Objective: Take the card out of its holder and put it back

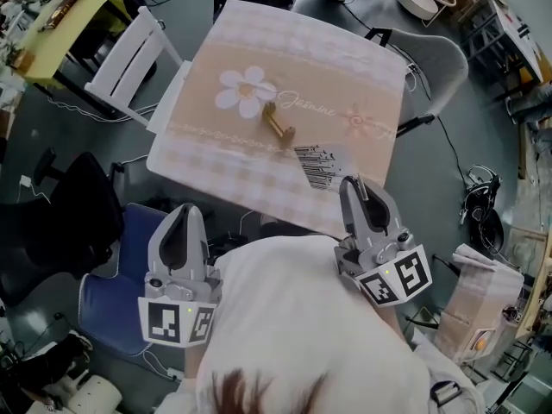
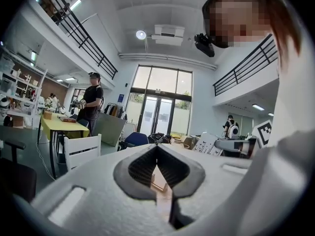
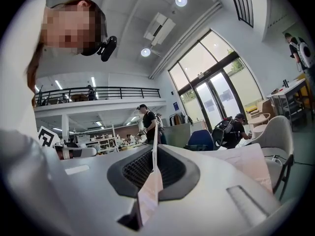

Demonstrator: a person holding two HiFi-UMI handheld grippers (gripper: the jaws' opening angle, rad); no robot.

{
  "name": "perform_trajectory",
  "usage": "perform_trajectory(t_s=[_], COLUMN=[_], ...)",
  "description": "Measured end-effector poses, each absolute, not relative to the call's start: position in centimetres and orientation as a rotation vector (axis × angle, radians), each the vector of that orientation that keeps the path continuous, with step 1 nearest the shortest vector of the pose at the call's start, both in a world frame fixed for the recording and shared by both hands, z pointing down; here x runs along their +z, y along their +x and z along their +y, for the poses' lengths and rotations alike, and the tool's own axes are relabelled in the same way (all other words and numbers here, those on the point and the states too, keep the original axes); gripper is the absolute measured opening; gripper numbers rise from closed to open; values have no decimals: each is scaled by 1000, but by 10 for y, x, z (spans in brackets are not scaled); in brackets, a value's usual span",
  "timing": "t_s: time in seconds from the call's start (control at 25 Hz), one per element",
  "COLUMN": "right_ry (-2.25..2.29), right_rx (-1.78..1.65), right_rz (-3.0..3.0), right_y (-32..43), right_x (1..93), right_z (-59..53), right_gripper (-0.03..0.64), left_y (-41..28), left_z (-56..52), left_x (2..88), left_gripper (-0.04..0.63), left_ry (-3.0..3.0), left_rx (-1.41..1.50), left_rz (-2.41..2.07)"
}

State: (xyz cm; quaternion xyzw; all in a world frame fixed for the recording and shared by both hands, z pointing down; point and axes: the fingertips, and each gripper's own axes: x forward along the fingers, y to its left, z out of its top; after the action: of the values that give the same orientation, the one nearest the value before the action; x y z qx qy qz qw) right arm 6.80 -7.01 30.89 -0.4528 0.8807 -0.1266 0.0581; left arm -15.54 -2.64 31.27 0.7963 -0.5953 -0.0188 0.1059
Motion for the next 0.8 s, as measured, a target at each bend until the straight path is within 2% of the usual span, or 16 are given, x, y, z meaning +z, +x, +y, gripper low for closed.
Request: perform_trajectory(t_s=[0.8], right_ry=[-1369], right_rx=[-442], right_rz=[2714], right_y=[66], right_x=[318], right_z=[-77], right_gripper=[15], left_y=[-138], left_z=[-35], left_x=[309], left_gripper=[0], left_ry=[2364], left_rx=[-83], left_rz=[-1701])
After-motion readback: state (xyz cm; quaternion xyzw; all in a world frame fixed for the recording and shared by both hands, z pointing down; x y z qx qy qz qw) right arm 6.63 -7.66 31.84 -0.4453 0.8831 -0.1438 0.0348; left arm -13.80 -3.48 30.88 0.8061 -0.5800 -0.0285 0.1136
